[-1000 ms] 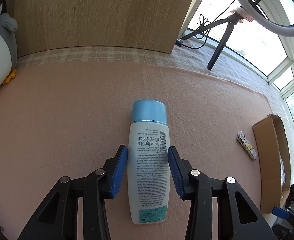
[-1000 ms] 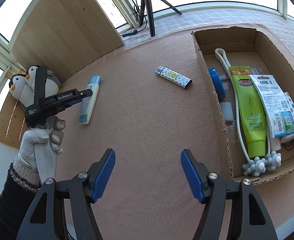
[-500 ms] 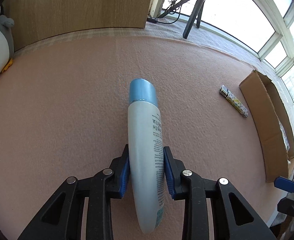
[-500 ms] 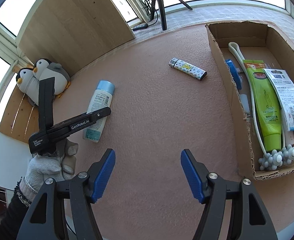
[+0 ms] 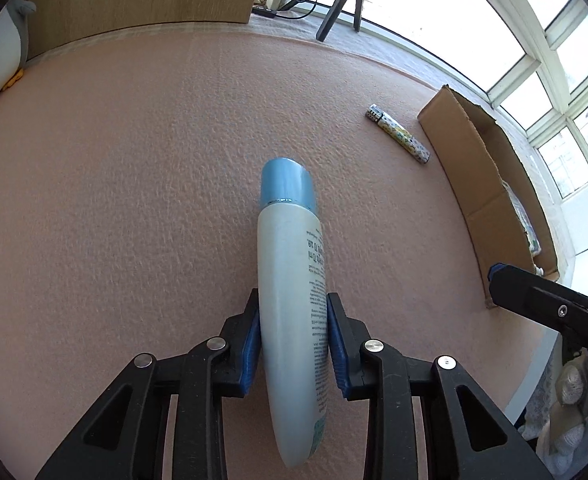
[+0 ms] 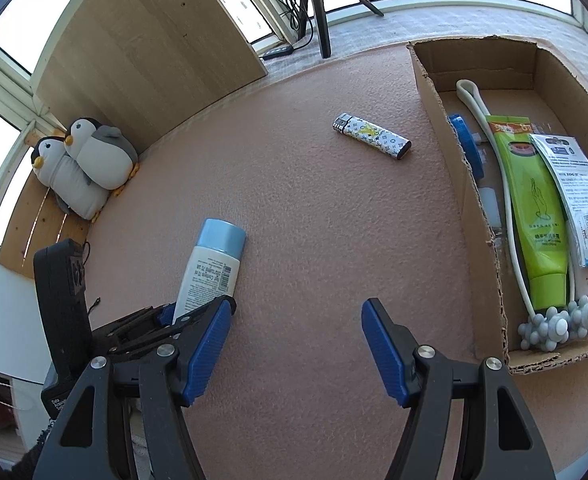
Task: Organize objects
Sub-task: 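Grasp the lotion bottle with the right tool while the left tool holds it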
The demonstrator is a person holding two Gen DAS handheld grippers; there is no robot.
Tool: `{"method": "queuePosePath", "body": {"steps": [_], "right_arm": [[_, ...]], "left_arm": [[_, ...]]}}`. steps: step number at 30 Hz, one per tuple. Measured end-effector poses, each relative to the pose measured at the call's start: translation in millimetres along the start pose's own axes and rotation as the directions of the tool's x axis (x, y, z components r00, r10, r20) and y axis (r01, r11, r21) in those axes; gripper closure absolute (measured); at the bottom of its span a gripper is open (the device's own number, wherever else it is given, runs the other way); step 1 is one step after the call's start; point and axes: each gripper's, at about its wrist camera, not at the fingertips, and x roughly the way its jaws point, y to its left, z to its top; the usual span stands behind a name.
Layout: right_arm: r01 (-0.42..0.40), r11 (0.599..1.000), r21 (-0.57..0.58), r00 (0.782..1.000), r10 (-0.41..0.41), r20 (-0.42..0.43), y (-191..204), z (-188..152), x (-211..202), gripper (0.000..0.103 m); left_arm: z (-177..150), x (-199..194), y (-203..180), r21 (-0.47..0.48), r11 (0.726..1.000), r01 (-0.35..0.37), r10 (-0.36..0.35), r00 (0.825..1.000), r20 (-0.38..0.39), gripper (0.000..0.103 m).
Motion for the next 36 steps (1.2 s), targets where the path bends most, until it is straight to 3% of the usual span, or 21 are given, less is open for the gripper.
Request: {"method": "queuePosePath", "body": {"steps": [3, 7, 12, 23, 36], "right_arm": [[0.001, 1.0, -0.005, 1.0, -0.001, -0.01, 2, 1, 3, 0.039], [0.001, 1.0, -0.013, 1.0, -0.001, -0.028, 5, 1, 7, 0.039], [-0.013, 1.0, -0.008, 0.999, 0.013, -0.044, 2, 2, 13, 0.039], [-0.104, 0.994, -0.037, 0.981, 0.096, -0.171, 23, 11, 56, 0.039], [-0.147, 0.986, -0.081, 0.958, 0.122, -0.261, 49, 11, 85, 0.041]], "left_arm": [[-8, -2, -8, 0.001, 0.999, 0.05, -0.05, 0.998, -0.024, 0.071], [-13, -11, -11, 0.015, 0.998, 0.056, -0.056, 0.998, -0.024, 0.048], [-15, -27, -4, 0.037, 0.999, 0.019, -0.019, 1.0, 0.014, 0.048], [-10, -22, 4, 0.063, 0.997, 0.035, -0.032, 0.999, -0.039, 0.048], [-11, -17, 9, 0.056, 0.998, 0.041, -0.037, 0.998, -0.06, 0.048]]}}
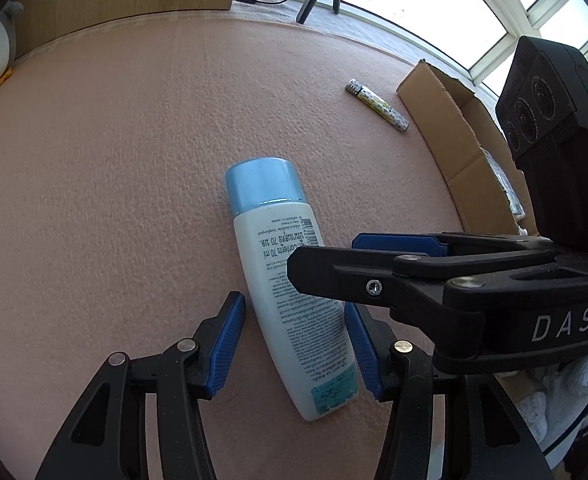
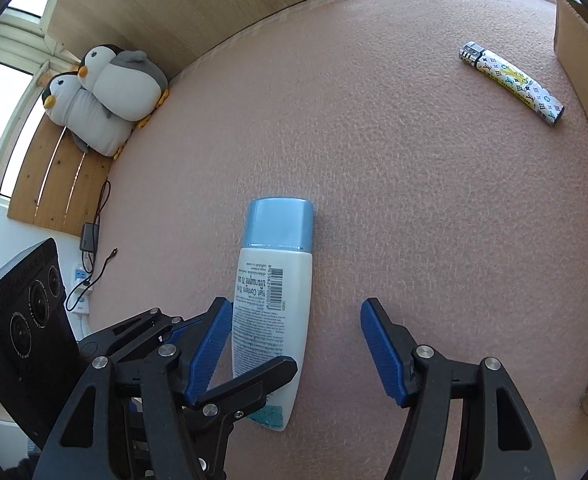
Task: Organize objects
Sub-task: 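Grasp the lotion bottle with the right tool while the left tool holds it, then lift the lotion bottle with the right tool and carry it over the box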
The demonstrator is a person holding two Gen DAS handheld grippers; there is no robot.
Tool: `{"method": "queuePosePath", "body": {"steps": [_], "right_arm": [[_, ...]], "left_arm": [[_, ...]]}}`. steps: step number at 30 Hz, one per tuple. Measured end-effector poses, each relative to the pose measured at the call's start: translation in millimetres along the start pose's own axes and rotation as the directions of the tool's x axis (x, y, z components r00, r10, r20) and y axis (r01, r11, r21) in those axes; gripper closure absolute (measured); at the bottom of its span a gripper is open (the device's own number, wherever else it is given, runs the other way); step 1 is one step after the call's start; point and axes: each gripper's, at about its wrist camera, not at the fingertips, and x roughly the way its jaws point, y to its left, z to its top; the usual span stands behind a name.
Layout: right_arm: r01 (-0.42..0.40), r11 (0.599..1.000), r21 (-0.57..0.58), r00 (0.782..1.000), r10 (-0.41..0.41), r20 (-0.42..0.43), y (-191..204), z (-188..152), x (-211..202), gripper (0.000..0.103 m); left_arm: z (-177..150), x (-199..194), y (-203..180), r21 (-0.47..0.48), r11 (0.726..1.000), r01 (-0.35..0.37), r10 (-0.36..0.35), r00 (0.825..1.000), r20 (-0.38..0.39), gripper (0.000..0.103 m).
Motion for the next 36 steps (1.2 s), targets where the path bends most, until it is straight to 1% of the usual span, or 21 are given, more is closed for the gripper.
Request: {"method": "queuePosePath", "body": {"steps": [2, 4, 6, 7, 10, 16, 23, 29, 36], "right_arm": [[-0.002, 1.0, -0.005, 1.0, 0.002, -0.012, 2, -1, 2, 0.049], [-0.001, 1.0, -0.006, 1.0, 0.001, -0.022, 3, -1, 4, 0.054], [-0.001, 1.0, -0.012, 1.0, 0.0, -0.025, 5, -1, 5, 0.056], [-0.006, 1.0, -0.014, 1.0, 0.005, -0.031, 6, -2, 5, 0.059], [-0.021, 0.999, -0.024, 0.999, 0.02, -0.046, 11, -3, 7, 0.065], [-0.002, 0.999, -0.035, 1.0, 0.001, -0.028, 15, -6, 0, 0.065], [-0.003, 1.0, -0.023, 0.999, 0.003, 0.034, 13, -9, -28, 0.065], [0.026, 0.999, -0.019, 0.993, -0.024, 0.116, 3, -4, -63, 0.065], [0.074, 0.997, 0.002, 0.976, -0.073, 0.206, -22, 2, -109, 0.065]], "left_arm": [[0, 0, 0, 0.002, 1.0, 0.0, 0.0, 1.0, 0.001, 0.048], [-1, 0, 0, 0.003, 1.0, 0.002, -0.002, 1.0, 0.001, 0.048], [-1, 0, 1, 0.001, 1.0, 0.006, -0.006, 1.0, 0.001, 0.049], [-1, -1, 2, -0.002, 1.0, 0.01, -0.01, 1.0, 0.001, 0.051], [-1, -1, 2, -0.004, 1.0, 0.01, -0.01, 1.0, 0.001, 0.051], [1, -3, -2, -0.013, 1.0, 0.004, -0.004, 1.0, 0.011, 0.053], [12, -16, -23, 0.004, 1.0, 0.013, -0.013, 0.998, 0.057, 0.053], [34, -20, -58, 0.048, 0.998, 0.032, -0.036, 0.995, 0.091, 0.053], [62, -15, -108, 0.115, 0.991, 0.063, -0.076, 0.99, 0.118, 0.054]]}}
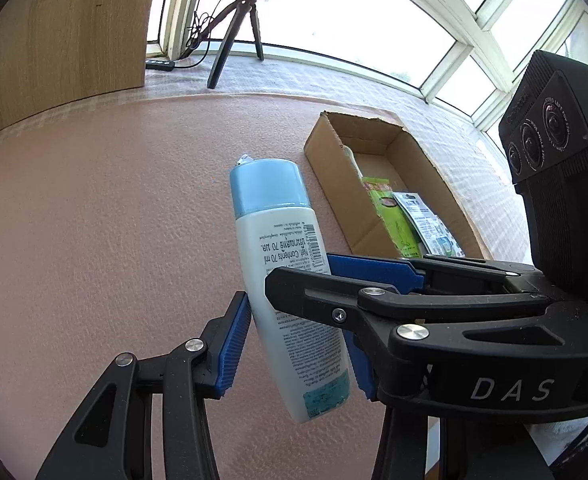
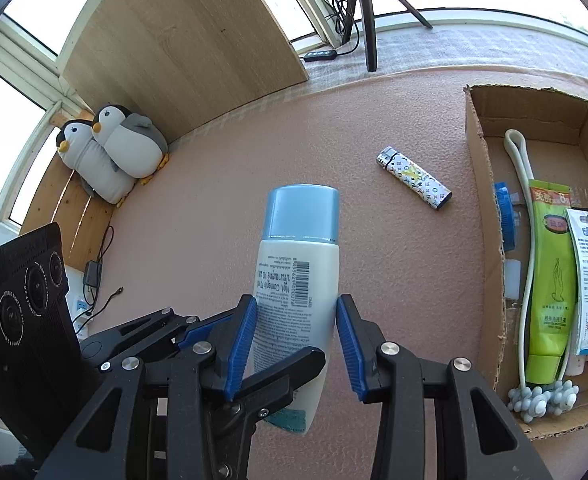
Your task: Organize objects
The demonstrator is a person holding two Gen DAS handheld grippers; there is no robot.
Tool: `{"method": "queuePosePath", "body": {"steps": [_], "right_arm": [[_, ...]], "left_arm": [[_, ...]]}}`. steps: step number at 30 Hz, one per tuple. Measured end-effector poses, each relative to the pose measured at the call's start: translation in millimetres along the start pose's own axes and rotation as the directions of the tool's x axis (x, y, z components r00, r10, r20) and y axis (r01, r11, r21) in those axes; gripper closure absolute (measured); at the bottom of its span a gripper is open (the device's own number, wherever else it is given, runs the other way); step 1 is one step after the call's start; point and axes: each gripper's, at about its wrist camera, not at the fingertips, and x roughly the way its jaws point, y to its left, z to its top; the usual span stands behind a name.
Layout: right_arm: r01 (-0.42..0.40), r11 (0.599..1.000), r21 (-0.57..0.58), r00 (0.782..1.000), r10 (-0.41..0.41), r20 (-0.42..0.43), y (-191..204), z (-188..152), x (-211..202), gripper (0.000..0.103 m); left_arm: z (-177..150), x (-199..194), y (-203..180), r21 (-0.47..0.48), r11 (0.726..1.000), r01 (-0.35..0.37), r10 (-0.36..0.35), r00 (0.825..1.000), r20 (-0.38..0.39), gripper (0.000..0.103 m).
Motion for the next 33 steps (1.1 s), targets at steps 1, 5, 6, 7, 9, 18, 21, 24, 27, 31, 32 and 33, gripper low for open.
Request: {"method": "queuePosePath", "body": {"steps": [1, 5, 6, 7, 9, 18, 21, 24, 27, 31, 32, 33], "right_arm": [[0.008, 1.0, 0.003, 1.0, -0.008, 0.012, -7, 1, -7, 0.065], [0.038, 0.999, 0.018, 0.998, -0.039, 0.052, -30, 10, -29, 0.065], [0.044, 0.999, 0.023, 0.997, -0.046, 0.062, -37, 12, -35, 0.065], [0.051, 0.998, 0.028, 0.996, -0.052, 0.071, -44, 13, -41, 0.065], [0.065, 0.997, 0.037, 0.994, -0.068, 0.089, -58, 18, -51, 0.065], [0.12, 0.989, 0.086, 0.982, -0.131, 0.133, -120, 41, -81, 0.065], [0.134, 0.986, 0.1, 0.98, -0.146, 0.132, -137, 47, -84, 0.065], [0.14, 0.984, 0.114, 0.98, -0.154, 0.129, -154, 50, -86, 0.065], [0.149, 0.982, 0.118, 0.978, -0.164, 0.126, -164, 53, -86, 0.065], [0.146, 0.981, 0.131, 0.979, -0.162, 0.125, -174, 55, -86, 0.065], [0.146, 0.981, 0.13, 0.979, -0.163, 0.126, -175, 55, -86, 0.065], [0.147, 0.981, 0.129, 0.978, -0.164, 0.127, -176, 55, -86, 0.065]], "left_arm": [[5, 2, -6, 0.008, 1.0, 0.007, -0.007, 1.0, 0.003, 0.054], [24, 12, -35, 0.04, 0.999, 0.034, -0.034, 0.999, 0.011, 0.055], [29, 16, -42, 0.049, 0.998, 0.039, -0.04, 0.999, 0.014, 0.055], [35, 20, -51, 0.057, 0.997, 0.044, -0.045, 0.999, 0.017, 0.056], [46, 29, -66, 0.071, 0.996, 0.052, -0.054, 0.998, 0.019, 0.056], [91, 82, -123, 0.109, 0.99, 0.093, -0.094, 0.996, 0.006, 0.056], [99, 100, -135, 0.113, 0.988, 0.101, -0.101, 0.995, -0.007, 0.056], [104, 115, -144, 0.116, 0.988, 0.104, -0.103, 0.995, -0.018, 0.056], [106, 126, -152, 0.12, 0.987, 0.104, -0.101, 0.994, -0.027, 0.056], [111, 137, -157, 0.124, 0.987, 0.103, -0.099, 0.994, -0.037, 0.056], [111, 138, -158, 0.126, 0.987, 0.102, -0.099, 0.994, -0.037, 0.056], [112, 139, -158, 0.129, 0.986, 0.102, -0.097, 0.994, -0.039, 0.056]]}}
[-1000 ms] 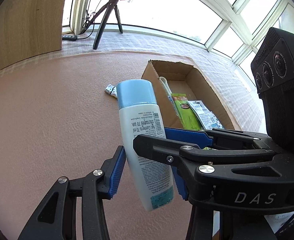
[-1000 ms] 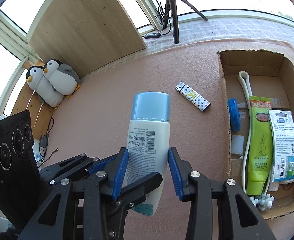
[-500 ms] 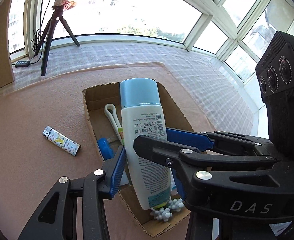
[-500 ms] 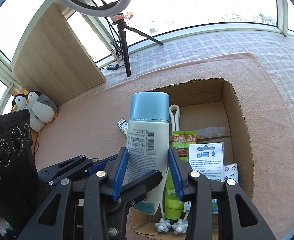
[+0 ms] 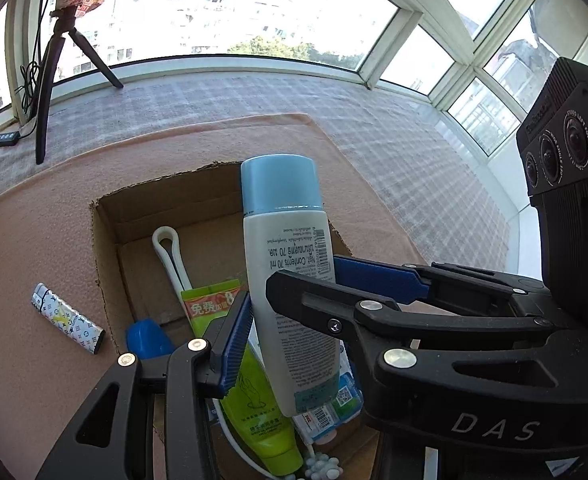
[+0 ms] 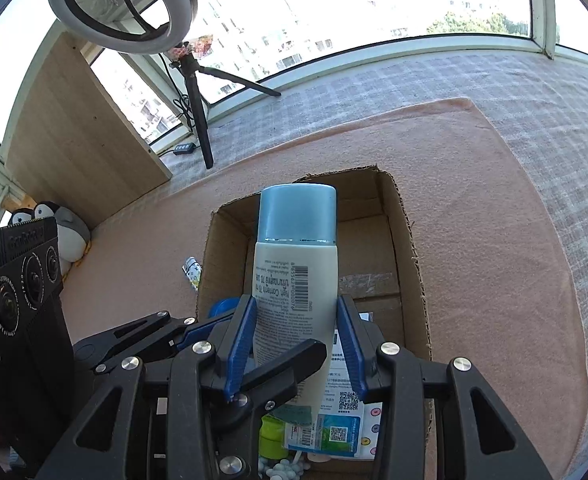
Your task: Organize objects
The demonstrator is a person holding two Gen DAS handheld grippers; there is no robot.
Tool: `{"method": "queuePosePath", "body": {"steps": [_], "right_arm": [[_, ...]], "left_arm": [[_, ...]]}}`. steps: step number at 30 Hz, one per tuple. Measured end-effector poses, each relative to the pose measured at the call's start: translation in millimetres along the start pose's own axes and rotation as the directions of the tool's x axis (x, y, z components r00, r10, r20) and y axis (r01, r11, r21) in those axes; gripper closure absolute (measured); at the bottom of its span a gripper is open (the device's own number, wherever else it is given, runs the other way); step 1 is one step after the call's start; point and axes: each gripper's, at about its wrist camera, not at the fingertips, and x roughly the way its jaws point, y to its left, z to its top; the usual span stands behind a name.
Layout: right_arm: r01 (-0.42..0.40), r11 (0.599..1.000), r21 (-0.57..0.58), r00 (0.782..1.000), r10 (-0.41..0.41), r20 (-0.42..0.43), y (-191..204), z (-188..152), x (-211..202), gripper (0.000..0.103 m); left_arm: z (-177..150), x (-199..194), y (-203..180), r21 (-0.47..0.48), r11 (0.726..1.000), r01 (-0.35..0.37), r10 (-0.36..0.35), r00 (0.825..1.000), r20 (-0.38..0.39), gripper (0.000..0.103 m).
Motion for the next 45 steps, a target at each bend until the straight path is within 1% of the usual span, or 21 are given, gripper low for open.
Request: {"method": "queuePosePath", "body": {"steps": [1, 2, 3, 4, 5, 8, 13, 19, 23, 25, 29, 33, 36, 39, 41, 45], "right_arm": [[-0.001, 1.0, -0.002, 1.0, 0.001, -0.001, 0, 1, 0, 0.065], [0.001, 1.0, -0.002, 1.0, 0.0, 0.001, -1, 1, 1, 0.063], [0.011, 1.0, -0.002, 1.0, -0.011, -0.004, -2, 1, 2, 0.06], [0.029, 1.0, 0.002, 1.0, -0.029, -0.009, -3, 1, 3, 0.052], [0.041, 0.999, 0.008, 0.999, -0.041, -0.005, -5, 1, 3, 0.049], [0.036, 0.999, 0.023, 0.999, -0.036, 0.0, -9, -1, 1, 0.047], [0.043, 0.998, 0.037, 0.999, -0.044, 0.015, -7, -3, -5, 0.047], [0.006, 0.999, 0.031, 0.999, -0.007, 0.035, 7, -5, -10, 0.047], [-0.022, 1.0, -0.014, 0.999, 0.022, 0.025, 30, -5, -6, 0.047], [-0.033, 0.999, -0.032, 0.999, 0.034, 0.015, 43, -5, 0, 0.047], [-0.058, 0.996, -0.069, 0.998, 0.058, -0.006, 71, -6, 11, 0.047], [-0.086, 0.988, -0.128, 0.996, 0.082, -0.034, 105, -6, 23, 0.047], [-0.108, 0.979, -0.175, 0.992, 0.095, -0.08, 133, -3, 41, 0.047], [-0.1, 0.975, -0.196, 0.989, 0.076, -0.128, 156, -1, 67, 0.047], [-0.084, 0.973, -0.216, 0.987, 0.052, -0.151, 170, 1, 86, 0.047], [-0.008, 0.973, -0.23, 0.985, -0.032, -0.172, 182, 9, 119, 0.047]], "left_arm": [[0, 0, 0, 0.004, 1.0, -0.003, 0.003, 1.0, 0.001, 0.054], [-1, -1, -2, 0.009, 1.0, -0.012, 0.012, 1.0, 0.002, 0.042], [-1, -2, -2, 0.008, 1.0, -0.031, 0.031, 1.0, 0.003, 0.034], [-1, -3, -1, 0.006, 0.999, -0.044, 0.044, 0.999, 0.007, 0.024], [-2, -4, 0, 0.007, 0.999, -0.049, 0.049, 0.999, 0.009, 0.024], [-4, -7, 4, 0.009, 0.999, -0.053, 0.053, 0.999, 0.011, 0.024], [-9, -22, 13, 0.009, 0.998, -0.064, 0.063, 0.997, 0.032, 0.024], [-30, -55, 45, -0.027, 0.995, -0.094, 0.096, 0.994, 0.051, 0.024], [-53, -82, 78, -0.052, 0.987, -0.151, 0.154, 0.986, 0.058, 0.024], [-67, -96, 99, -0.078, 0.98, -0.18, 0.185, 0.981, 0.057, 0.024], [-95, -124, 140, -0.137, 0.961, -0.241, 0.249, 0.967, 0.049, 0.024], [-126, -155, 175, -0.204, 0.943, -0.263, 0.278, 0.959, 0.048, 0.024], [-145, -178, 193, -0.242, 0.928, -0.284, 0.304, 0.951, 0.051, 0.024], [-161, -200, 207, -0.277, 0.918, -0.284, 0.312, 0.948, 0.062, 0.024], [-170, -212, 211, -0.284, 0.914, -0.289, 0.32, 0.945, 0.069, 0.024], [-187, -234, 219, -0.304, 0.907, -0.29, 0.326, 0.942, 0.077, 0.024]]}}
